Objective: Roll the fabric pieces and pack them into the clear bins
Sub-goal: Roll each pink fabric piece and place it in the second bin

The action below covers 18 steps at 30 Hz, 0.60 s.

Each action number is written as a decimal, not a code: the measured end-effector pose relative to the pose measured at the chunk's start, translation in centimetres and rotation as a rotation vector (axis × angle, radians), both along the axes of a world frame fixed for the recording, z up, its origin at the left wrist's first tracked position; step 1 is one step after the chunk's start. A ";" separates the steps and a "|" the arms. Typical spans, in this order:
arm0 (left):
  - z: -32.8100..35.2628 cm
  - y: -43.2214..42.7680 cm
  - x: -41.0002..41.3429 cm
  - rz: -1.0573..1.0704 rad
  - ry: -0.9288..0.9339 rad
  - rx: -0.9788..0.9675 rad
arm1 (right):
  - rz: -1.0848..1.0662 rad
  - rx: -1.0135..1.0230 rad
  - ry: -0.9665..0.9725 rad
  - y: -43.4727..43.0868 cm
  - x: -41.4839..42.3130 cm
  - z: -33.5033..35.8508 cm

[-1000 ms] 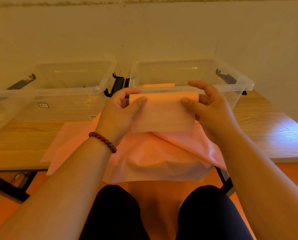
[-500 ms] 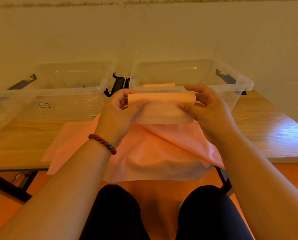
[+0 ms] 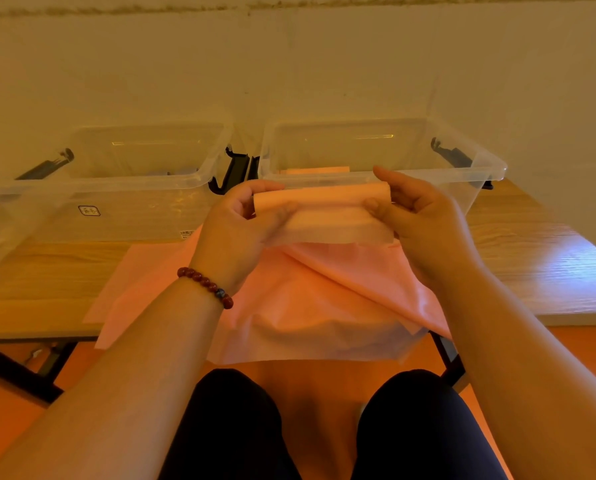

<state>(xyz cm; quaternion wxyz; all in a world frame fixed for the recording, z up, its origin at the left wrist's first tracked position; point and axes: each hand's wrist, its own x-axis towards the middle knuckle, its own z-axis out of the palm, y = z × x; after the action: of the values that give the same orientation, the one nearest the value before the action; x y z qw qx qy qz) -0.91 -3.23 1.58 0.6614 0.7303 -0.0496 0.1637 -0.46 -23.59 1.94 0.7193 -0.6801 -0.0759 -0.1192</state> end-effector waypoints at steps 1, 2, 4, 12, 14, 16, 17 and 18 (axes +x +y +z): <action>0.0 0.0 0.0 0.008 0.001 0.001 | 0.004 -0.011 -0.003 0.0 -0.1 0.0; 0.0 -0.1 0.0 0.017 0.002 0.006 | 0.004 -0.033 -0.013 -0.1 0.0 0.0; 0.1 -0.1 0.0 0.024 0.005 0.012 | -0.004 -0.072 -0.028 0.0 0.0 0.0; 0.2 0.2 0.1 -0.057 0.039 -0.004 | -0.115 -0.079 -0.034 -0.1 0.2 0.1; 0.4 0.0 -0.1 -0.047 0.030 -0.038 | -0.139 -0.101 -0.051 -0.1 0.2 0.2; 0.5 -0.2 -0.1 -0.040 0.030 -0.064 | -0.127 -0.107 -0.062 -0.1 0.1 0.2; 0.5 -0.2 -0.1 -0.040 0.033 -0.072 | -0.102 -0.106 -0.057 -0.1 0.1 0.2; 0.6 -0.2 0.0 -0.040 0.034 -0.077 | -0.071 -0.101 -0.046 -0.1 0.1 0.2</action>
<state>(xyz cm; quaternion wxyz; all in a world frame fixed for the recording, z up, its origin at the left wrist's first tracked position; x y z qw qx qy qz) -0.94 -3.44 2.14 0.6930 0.7057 -0.0466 0.1399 -0.32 -23.70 2.13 0.6774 -0.7151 -0.0741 -0.1560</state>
